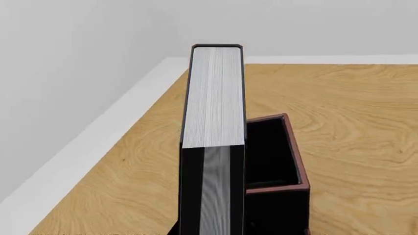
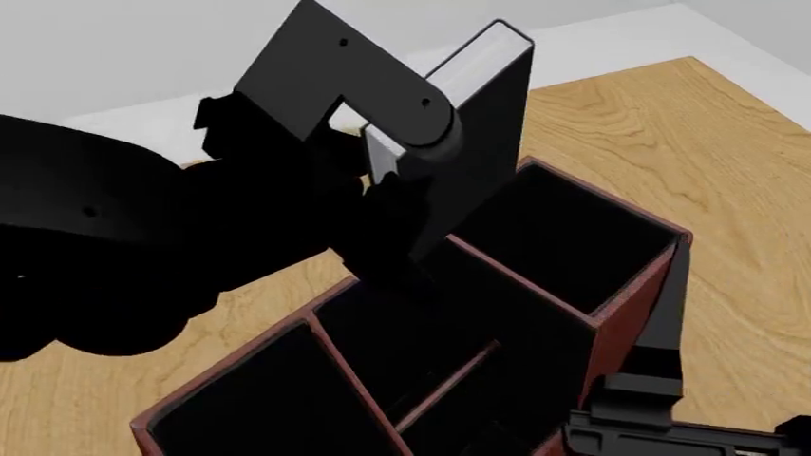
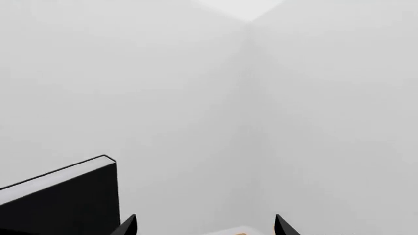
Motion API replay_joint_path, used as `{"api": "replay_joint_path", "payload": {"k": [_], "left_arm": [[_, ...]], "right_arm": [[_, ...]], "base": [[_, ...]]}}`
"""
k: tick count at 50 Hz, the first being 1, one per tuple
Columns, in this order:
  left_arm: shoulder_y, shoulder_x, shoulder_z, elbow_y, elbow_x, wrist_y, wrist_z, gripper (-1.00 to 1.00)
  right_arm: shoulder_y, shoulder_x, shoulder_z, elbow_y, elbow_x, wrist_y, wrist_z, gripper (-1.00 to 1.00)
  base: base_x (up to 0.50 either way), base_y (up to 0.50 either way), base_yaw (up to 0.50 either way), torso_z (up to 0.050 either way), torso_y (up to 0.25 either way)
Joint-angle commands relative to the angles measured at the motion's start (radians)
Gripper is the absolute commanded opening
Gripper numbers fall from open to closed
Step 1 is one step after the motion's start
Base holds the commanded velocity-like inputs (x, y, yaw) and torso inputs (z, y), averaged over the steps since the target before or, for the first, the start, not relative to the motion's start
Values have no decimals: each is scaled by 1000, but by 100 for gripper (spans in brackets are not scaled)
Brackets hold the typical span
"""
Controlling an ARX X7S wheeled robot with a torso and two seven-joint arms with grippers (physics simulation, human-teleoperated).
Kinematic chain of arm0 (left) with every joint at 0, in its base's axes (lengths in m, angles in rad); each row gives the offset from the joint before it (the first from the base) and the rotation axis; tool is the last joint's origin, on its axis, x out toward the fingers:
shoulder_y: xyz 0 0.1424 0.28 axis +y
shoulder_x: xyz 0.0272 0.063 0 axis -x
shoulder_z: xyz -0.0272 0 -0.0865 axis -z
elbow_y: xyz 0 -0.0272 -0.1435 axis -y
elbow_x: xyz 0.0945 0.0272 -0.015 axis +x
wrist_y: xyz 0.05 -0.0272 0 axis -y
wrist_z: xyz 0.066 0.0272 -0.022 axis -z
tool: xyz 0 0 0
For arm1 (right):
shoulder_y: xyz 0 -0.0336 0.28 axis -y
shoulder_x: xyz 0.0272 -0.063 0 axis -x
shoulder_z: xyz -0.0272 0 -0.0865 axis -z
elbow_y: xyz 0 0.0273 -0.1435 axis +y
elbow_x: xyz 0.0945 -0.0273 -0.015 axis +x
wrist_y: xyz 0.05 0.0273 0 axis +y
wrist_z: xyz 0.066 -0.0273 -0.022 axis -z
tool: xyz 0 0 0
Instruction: Pick up the book and place it in the back compartment of the caddy.
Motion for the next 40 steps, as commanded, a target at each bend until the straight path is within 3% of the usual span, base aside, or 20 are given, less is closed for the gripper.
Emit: {"api": "replay_joint_path", "payload": {"k": [1,40], "left_arm": [[27,12,17,-40,88,59,30,-100],[153,17,73,0,76,102,11,-100]], "right_arm": [[-97,21,77,0,-1,-61,6,100],[-106,31,82,-10,5,-74,20,100]], "base": [[0,0,0,0,0],[0,0,0,0,2]]}}
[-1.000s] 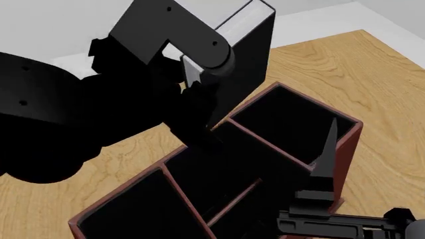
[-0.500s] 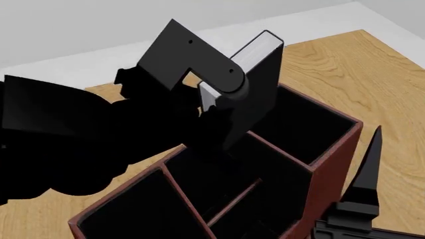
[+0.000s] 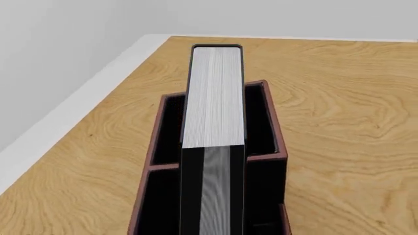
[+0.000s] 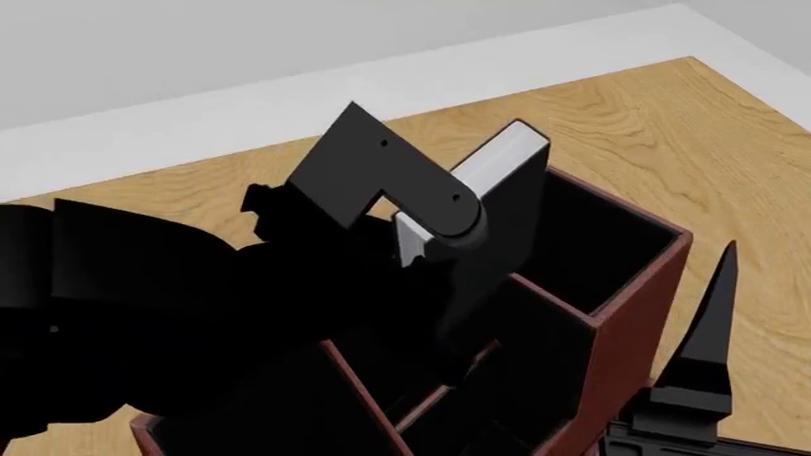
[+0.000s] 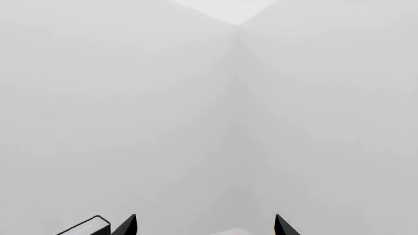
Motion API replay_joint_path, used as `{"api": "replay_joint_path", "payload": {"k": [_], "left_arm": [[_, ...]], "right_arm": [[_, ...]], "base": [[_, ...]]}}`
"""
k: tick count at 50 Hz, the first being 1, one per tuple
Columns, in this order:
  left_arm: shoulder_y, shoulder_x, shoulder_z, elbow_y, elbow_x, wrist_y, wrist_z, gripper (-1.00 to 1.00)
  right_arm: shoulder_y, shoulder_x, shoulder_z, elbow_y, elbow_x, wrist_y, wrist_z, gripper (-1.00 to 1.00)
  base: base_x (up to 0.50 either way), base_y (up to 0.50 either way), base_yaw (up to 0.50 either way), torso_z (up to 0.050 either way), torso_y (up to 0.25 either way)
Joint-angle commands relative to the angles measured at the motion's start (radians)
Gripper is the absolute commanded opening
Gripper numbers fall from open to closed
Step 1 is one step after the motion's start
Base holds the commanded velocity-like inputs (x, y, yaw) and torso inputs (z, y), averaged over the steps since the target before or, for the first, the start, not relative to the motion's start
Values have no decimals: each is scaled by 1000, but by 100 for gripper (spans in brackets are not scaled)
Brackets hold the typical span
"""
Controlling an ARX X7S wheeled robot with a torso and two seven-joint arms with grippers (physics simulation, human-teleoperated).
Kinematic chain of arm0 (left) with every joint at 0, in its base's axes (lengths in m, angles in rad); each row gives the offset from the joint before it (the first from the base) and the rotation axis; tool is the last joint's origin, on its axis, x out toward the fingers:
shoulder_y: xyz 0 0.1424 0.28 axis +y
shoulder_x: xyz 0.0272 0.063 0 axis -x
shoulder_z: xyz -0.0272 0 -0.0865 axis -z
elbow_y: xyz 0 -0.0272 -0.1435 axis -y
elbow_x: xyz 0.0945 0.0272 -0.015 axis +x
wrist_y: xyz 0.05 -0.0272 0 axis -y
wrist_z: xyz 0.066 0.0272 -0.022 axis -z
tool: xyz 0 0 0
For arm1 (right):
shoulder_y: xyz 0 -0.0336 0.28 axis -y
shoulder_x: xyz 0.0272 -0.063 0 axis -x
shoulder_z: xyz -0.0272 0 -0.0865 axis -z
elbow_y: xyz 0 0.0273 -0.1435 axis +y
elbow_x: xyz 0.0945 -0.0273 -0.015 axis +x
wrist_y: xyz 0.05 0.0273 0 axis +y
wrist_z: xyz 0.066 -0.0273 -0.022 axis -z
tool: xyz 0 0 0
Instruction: Pick up the book and place it in the back compartment of the caddy.
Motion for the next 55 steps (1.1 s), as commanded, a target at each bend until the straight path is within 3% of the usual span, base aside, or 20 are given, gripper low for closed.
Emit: {"api": "replay_joint_path", "payload": {"k": [1,55], "left_arm": [[28,-3,-5,24,30,13,-30,-100],[100,-11,53,64,17,39,-49,-100]], "right_arm": [[3,5,-2,-4,3,1,6,100],[29,10,-35,6,5,-1,8,100]], "base": [[0,0,0,0,0],[0,0,0,0,2]]}}
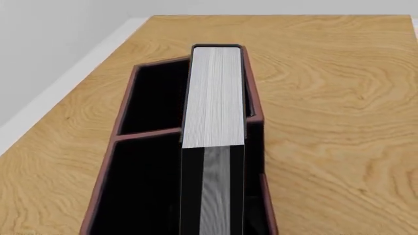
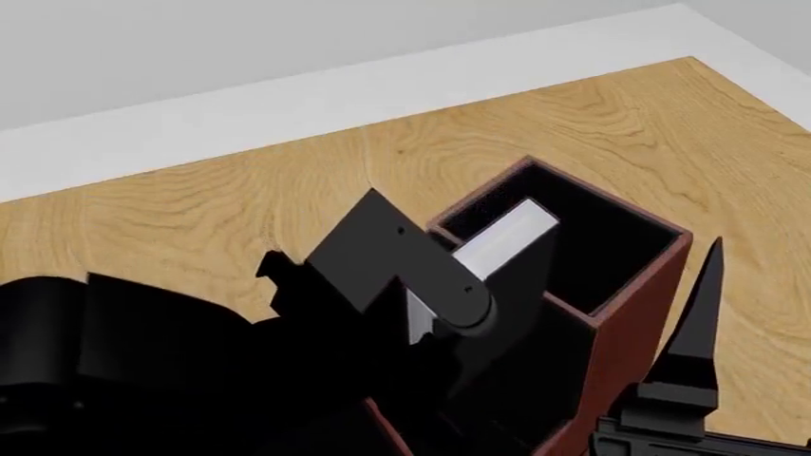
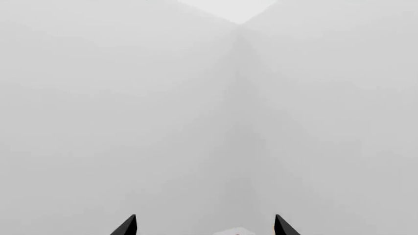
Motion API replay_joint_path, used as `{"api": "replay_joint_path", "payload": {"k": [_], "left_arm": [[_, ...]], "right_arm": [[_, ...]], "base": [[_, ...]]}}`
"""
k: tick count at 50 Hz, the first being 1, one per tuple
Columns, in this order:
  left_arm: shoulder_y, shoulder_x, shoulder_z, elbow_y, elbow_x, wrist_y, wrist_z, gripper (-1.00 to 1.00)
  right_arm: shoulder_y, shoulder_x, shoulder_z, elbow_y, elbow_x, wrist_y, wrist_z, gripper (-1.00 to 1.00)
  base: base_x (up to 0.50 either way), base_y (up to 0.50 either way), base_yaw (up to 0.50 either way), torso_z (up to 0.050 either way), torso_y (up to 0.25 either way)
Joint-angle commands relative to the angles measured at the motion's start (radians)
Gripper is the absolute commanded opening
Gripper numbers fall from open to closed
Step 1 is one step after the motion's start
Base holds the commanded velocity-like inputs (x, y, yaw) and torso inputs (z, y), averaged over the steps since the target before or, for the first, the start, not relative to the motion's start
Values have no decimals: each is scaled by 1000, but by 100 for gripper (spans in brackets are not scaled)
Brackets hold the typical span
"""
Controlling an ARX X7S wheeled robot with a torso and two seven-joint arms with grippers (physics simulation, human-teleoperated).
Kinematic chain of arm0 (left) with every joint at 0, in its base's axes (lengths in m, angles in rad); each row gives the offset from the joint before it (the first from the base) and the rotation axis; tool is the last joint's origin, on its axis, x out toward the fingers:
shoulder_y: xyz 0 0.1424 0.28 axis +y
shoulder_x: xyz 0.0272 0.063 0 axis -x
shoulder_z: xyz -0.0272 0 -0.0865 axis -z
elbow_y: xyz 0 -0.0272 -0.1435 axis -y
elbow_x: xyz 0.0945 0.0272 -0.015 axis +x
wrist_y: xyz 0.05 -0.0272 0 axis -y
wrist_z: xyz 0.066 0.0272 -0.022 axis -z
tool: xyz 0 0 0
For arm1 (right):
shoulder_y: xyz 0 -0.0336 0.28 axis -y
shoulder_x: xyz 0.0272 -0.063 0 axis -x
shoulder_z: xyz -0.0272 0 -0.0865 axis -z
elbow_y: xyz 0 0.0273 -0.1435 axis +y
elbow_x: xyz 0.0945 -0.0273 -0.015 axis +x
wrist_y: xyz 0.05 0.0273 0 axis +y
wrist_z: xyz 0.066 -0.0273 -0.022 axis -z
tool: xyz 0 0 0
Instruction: Pick up the book and place it in the back compartment of the caddy.
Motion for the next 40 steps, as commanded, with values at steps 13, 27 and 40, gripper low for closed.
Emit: {"api": "replay_joint_path", "payload": {"k": [13,27,40], "left_arm": [[16,18,21,-80,72,55,25,-100],[31,37,60,-141,109,97,71,-100],[26,57,83,-203,137,135,112,-100]], "right_arm": [[-4,6,1,-5,3,-8,6,100],[6,5,-10,-1,2,-9,3,100],[14,5,-19,4,1,-10,1,100]], "base": [[0,0,0,0,2],[0,0,0,1,1],[0,0,0,0,2]]}}
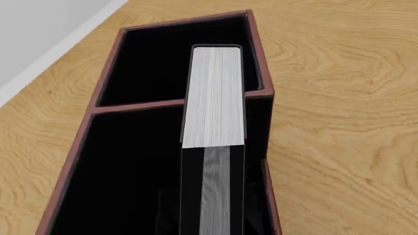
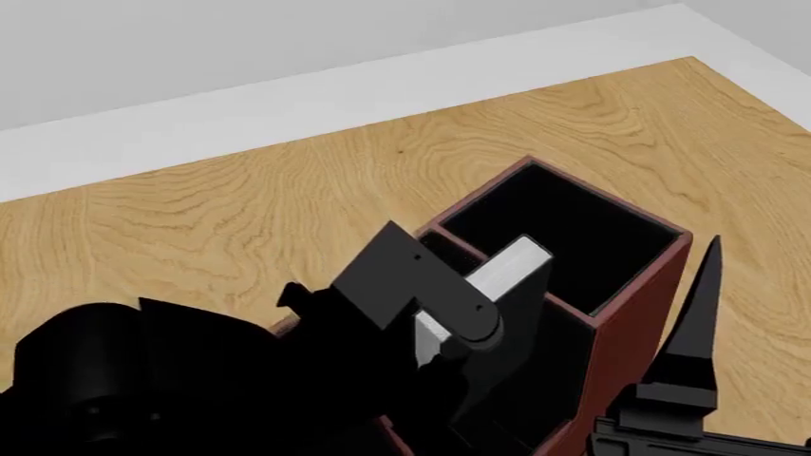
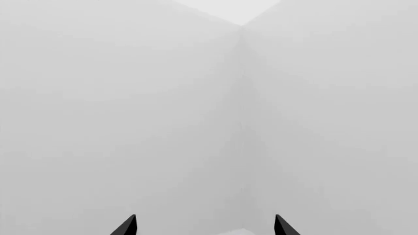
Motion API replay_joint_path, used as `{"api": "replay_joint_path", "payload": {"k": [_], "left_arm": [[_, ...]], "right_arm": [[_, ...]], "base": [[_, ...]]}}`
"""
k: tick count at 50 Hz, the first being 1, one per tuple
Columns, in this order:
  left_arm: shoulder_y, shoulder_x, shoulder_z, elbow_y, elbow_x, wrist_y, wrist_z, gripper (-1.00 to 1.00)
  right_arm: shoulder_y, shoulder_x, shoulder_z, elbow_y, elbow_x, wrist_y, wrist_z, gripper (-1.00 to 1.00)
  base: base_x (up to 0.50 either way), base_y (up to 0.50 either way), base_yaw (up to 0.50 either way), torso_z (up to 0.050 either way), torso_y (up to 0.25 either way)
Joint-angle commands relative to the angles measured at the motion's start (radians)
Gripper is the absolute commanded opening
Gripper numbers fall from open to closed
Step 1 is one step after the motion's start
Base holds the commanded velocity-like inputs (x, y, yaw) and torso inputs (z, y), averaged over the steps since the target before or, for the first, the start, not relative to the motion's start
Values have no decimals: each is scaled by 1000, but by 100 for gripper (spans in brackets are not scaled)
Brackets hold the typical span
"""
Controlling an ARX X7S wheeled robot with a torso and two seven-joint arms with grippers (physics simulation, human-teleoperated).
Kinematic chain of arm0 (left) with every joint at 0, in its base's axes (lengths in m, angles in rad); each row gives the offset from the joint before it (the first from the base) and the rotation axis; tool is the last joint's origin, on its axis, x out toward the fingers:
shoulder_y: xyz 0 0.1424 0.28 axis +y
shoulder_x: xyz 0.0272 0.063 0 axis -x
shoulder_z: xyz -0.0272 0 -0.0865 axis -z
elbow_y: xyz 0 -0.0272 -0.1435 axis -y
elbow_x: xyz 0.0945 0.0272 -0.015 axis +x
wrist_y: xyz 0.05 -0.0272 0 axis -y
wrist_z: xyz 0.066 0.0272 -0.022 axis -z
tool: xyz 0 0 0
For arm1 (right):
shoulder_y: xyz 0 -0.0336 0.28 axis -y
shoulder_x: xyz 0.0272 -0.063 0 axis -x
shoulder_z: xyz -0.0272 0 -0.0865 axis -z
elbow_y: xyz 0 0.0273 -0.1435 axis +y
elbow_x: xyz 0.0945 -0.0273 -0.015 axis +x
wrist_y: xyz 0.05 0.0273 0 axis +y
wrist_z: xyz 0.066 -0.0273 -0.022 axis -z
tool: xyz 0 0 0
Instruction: Pick up the book and place it in the back compartment of the caddy.
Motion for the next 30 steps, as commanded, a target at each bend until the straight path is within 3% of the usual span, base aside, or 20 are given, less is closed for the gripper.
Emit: {"api": "replay_joint_path", "payload": {"k": [1,30], "left_arm": [[-12,20,-2,-50,50,38,16,-100],[20,52,47,-114,77,95,59,-100]], "right_arm": [[15,-2,-16,7,-1,3,-4,100],[12,-1,-17,13,-2,-8,-4,100]], "base": [[0,0,0,0,0],[0,0,0,0,1]]}}
